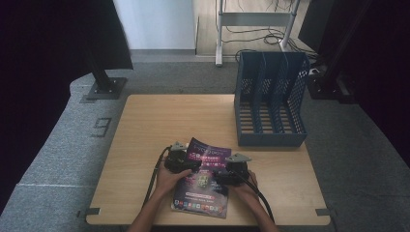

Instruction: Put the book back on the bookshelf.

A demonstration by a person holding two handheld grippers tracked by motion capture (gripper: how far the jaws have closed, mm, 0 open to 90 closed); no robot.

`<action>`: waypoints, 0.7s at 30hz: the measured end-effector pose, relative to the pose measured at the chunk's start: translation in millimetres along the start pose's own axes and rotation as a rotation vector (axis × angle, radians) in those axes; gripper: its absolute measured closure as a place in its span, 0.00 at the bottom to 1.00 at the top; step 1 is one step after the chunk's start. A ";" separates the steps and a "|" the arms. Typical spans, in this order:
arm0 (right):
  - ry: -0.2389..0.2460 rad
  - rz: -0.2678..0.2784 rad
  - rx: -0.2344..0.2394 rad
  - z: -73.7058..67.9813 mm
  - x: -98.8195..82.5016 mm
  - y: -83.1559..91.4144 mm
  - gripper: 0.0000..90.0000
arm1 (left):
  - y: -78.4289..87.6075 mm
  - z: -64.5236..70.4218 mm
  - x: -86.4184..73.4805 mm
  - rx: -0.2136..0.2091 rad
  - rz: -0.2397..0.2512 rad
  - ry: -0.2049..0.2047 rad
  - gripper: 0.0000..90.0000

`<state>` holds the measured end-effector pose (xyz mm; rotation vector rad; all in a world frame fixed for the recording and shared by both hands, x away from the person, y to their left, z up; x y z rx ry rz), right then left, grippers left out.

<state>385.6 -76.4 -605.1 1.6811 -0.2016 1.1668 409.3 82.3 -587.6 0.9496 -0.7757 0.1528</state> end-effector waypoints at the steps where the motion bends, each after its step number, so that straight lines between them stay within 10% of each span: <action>1: 0.000 0.000 0.000 0.0 0.0 0.0 0.17 | -1.0 -1.7 -0.9 0.009 -0.006 0.003 0.41; 21: -0.003 0.000 -0.003 -0.1 0.0 0.0 0.17 | -2.8 1.0 -1.2 0.071 0.020 -0.070 0.64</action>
Point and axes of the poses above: each handheld gripper's, and its own axes: y roughly backward along the jaws, x roughly out of its top, z roughly to its right, the point moved 8 cm from there along -y, roughly forward along the jaws, and after that the axes turned 8 degrees about y, right-handed, at the moved point
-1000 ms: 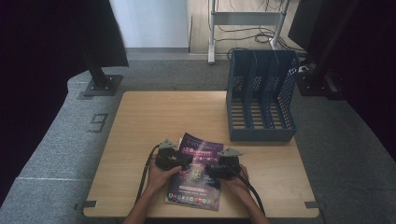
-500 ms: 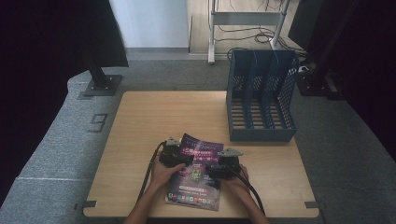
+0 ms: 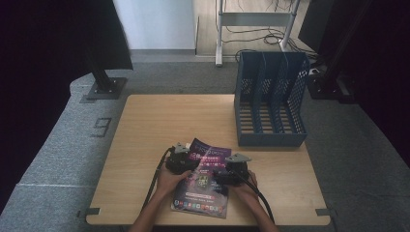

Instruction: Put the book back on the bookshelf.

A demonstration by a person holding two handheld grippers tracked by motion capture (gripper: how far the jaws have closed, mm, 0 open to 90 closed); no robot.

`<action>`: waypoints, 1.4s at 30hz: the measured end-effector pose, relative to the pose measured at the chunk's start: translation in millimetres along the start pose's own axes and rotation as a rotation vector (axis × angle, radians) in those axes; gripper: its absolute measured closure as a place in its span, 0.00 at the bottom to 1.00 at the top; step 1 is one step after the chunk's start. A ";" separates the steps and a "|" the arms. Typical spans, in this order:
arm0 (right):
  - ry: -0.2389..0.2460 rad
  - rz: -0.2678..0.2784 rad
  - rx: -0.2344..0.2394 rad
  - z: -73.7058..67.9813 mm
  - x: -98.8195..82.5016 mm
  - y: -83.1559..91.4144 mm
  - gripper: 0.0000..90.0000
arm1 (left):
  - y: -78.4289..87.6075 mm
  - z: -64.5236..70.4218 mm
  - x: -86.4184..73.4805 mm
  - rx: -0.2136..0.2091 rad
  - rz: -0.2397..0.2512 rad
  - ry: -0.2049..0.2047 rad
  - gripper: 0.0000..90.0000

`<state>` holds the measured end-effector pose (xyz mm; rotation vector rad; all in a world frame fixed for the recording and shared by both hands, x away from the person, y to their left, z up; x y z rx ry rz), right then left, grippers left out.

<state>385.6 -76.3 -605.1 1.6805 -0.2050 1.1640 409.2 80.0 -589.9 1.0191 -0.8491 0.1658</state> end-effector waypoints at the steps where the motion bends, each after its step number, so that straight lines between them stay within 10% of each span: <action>1: 0.000 0.000 0.000 0.0 0.0 0.0 0.17 | 1.1 1.2 0.7 0.007 0.007 -0.020 0.66; 18: -0.002 -0.001 0.000 -0.2 -0.1 0.1 0.17 | 10.6 13.9 7.4 -0.005 0.099 -0.089 0.94; 42: -0.024 0.042 0.019 2.5 10.0 15.3 0.19 | 32.5 41.3 19.3 -0.068 0.218 -0.151 0.96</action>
Point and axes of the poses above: each handheld gripper's, and its own axes: y roughly backward along the jaws, x roughly out of its top, z roughly to its right, the point moved 8 cm from there along -y, roughly forward along the jaws, and after that the axes turned 8 degrees about y, right-handed, at the moved point
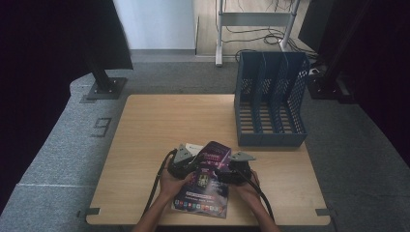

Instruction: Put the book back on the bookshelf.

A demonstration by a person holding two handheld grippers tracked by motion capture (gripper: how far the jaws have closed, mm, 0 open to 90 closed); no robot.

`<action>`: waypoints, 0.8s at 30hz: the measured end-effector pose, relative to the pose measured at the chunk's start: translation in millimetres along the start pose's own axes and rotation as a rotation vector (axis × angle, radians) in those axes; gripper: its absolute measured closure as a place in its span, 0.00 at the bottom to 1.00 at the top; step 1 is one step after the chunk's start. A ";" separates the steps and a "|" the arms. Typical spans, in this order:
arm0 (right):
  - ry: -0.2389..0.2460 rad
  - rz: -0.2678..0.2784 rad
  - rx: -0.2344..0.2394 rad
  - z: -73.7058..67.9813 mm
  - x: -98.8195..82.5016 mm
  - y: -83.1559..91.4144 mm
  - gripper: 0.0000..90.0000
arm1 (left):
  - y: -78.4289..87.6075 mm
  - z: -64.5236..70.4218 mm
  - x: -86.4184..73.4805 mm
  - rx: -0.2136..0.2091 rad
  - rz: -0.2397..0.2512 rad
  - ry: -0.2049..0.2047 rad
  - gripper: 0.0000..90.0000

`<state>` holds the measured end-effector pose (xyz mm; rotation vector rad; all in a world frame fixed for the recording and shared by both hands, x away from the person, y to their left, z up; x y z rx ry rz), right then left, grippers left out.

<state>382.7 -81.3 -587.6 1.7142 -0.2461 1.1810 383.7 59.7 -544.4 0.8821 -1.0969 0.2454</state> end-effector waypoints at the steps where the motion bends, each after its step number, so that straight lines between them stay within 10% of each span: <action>1: -0.008 0.005 0.001 1.7 0.6 1.3 0.19 | 1.2 0.7 1.1 0.001 0.009 -0.002 0.96; 24: -0.011 0.039 0.028 6.7 9.0 13.4 0.17 | 25.2 15.3 18.7 -0.042 0.102 -0.033 0.96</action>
Point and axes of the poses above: each handheld gripper's, and its own axes: y roughly backward along the jaws, x roughly out of its top, z roughly to its right, the point moved 8 cm from there along -y, roughly forward along the jaws, and after that the axes turned 8 degrees about y, right-handed, at the moved point
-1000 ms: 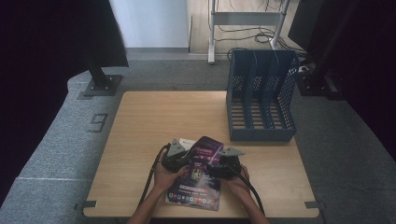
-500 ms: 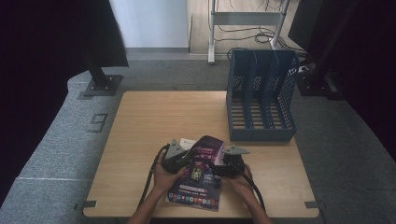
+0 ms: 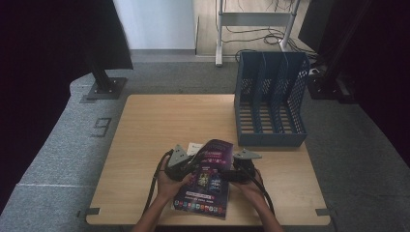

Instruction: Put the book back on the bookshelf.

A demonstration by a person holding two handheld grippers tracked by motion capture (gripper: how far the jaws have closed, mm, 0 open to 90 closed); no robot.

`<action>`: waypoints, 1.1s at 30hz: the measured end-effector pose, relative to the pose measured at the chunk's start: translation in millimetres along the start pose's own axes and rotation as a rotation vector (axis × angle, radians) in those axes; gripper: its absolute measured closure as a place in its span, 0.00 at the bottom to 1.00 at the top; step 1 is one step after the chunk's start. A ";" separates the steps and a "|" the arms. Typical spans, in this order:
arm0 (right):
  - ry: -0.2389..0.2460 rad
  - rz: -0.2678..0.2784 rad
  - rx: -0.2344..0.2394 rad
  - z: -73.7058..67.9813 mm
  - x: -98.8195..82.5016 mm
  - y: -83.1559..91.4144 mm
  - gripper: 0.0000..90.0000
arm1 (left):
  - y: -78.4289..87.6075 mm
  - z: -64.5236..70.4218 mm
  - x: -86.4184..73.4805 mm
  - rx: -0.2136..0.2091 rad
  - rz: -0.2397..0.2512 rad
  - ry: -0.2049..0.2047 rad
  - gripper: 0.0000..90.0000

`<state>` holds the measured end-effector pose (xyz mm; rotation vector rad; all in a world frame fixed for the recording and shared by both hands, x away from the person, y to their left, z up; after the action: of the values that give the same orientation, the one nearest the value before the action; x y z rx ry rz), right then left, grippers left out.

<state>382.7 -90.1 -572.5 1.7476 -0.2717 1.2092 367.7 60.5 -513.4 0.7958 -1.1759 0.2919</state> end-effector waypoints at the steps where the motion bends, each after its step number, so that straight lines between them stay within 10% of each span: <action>1: 0.002 -0.001 0.002 0.1 0.1 0.0 0.17 | 1.0 0.9 0.8 -0.005 0.003 0.000 0.96; 33: -0.055 0.015 0.134 11.3 11.2 -9.7 0.17 | 4.2 4.4 3.2 -0.044 0.031 0.007 0.96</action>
<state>401.2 -90.5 -569.5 1.8992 -0.2414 1.2153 363.3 59.8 -508.1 0.7385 -1.1849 0.2935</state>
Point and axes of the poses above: each handheld gripper's, and its own axes: y roughly backward along the jaws, x roughly out of its top, z roughly to its right, the point moved 8 cm from there along -y, roughly forward along the jaws, and after that the axes turned 8 degrees about y, right-handed, at the moved point
